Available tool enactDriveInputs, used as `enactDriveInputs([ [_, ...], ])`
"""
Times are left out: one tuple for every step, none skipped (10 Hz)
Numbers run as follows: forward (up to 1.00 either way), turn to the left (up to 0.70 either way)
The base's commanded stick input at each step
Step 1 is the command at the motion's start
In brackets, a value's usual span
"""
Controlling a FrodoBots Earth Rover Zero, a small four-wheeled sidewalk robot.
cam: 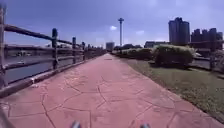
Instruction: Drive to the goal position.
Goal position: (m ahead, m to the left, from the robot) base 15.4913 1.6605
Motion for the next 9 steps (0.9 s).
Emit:
enactDriveInputs([
  [0.7, 0.0],
  [0.7, 0.0],
  [0.7, 0.0],
  [0.7, 0.0],
  [0.7, 0.0],
  [0.7, 0.0],
  [0.7, 0.0],
  [0.7, 0.0],
  [0.7, 0.0],
])
